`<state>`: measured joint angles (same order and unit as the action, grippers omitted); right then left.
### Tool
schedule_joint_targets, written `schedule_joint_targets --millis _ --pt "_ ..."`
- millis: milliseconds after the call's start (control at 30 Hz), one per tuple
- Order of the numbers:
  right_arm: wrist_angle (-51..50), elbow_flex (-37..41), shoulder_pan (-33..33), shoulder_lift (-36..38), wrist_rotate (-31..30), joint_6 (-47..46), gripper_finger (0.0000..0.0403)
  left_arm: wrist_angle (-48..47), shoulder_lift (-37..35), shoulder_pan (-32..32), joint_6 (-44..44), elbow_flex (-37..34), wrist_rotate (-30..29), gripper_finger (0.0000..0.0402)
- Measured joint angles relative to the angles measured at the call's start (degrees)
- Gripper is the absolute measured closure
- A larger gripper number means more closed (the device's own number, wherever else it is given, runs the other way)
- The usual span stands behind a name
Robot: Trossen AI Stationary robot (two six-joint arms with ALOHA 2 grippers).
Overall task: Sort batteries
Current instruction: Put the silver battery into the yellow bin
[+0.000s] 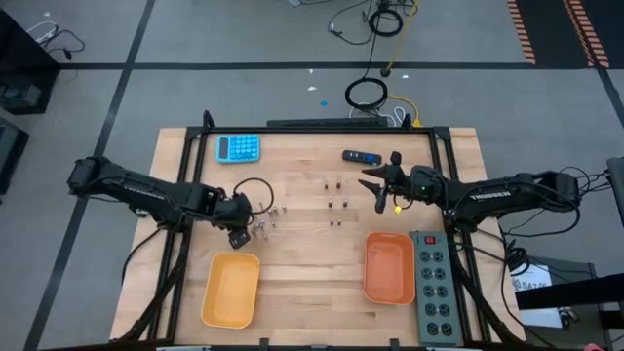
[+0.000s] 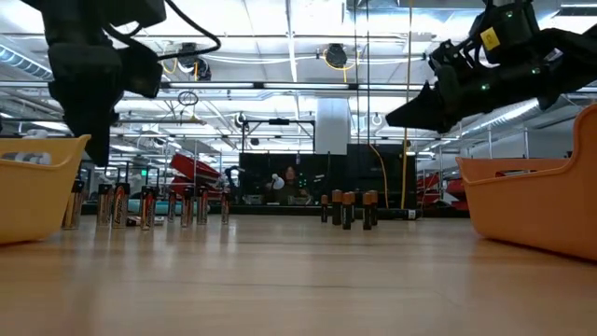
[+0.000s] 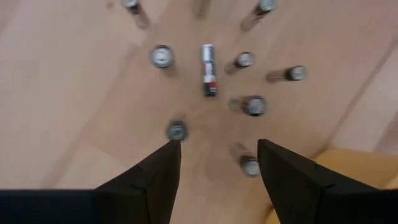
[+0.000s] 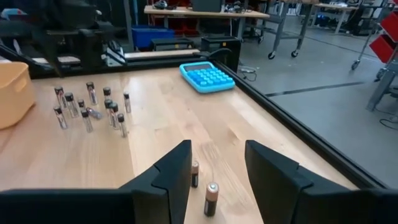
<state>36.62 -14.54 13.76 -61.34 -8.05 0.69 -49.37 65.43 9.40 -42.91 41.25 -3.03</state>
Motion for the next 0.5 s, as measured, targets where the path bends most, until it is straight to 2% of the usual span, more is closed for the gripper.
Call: schedule_joint_targets --millis 167,500 --pt "1.7 1.6 0.2 0.0 -1.0 0.4 0.0259 0.0 0.0 2.3 -6.1 0.0 -1.4 0.0181" --pt "2.6 2.1 0.5 0.0 -1.2 0.4 0.0259 -0.9 0.1 3.5 -17.9 0.0 1.7 0.0181"
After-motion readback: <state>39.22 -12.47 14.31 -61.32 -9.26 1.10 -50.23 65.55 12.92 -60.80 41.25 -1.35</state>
